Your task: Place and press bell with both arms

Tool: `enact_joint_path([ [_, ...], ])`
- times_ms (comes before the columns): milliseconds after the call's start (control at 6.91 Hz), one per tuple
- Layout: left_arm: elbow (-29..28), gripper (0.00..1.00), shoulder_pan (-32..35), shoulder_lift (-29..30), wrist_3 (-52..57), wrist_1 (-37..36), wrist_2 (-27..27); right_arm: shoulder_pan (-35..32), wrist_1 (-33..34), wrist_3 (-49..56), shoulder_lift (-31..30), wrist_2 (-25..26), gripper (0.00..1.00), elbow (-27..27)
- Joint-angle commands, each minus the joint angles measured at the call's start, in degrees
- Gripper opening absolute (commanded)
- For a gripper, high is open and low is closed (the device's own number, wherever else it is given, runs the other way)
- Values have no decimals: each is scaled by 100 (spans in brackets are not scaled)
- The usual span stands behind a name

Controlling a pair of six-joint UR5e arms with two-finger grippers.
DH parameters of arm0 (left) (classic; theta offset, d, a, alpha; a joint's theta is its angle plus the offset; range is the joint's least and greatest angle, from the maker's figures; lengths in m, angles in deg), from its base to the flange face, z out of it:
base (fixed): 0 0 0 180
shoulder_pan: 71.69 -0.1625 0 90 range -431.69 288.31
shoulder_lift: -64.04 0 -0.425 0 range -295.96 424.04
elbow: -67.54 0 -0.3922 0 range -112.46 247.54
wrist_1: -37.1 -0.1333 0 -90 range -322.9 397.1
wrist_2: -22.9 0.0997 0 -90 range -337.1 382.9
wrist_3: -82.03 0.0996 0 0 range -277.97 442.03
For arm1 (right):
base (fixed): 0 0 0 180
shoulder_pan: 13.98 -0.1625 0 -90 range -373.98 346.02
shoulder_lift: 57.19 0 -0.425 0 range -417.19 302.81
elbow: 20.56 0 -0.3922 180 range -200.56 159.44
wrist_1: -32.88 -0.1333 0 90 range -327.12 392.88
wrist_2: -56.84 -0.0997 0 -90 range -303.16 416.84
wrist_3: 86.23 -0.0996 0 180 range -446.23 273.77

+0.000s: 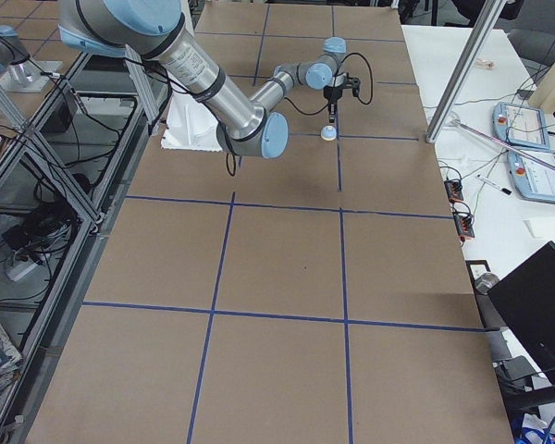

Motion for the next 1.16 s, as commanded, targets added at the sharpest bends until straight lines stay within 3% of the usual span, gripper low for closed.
enact_joint_path([
  [0,-72,100,0,-3,39,0,23,-413,176,243,-51,-530,1,102],
  [289,-142,100,0,-82,56,9,103,-966,167,1294,-654,-952,3,311],
  [434,-142,100,0,-91,57,9,103,-1221,176,1952,-1188,-980,6,757],
  [579,-142,100,0,-91,57,9,111,-1493,167,2585,-1803,-1136,14,1135],
  [724,-134,100,0,-91,57,9,181,-1879,176,3235,-2261,-1416,27,1348],
  [1013,-134,100,0,-91,57,9,191,-2478,167,3663,-3044,-1603,100,1839],
])
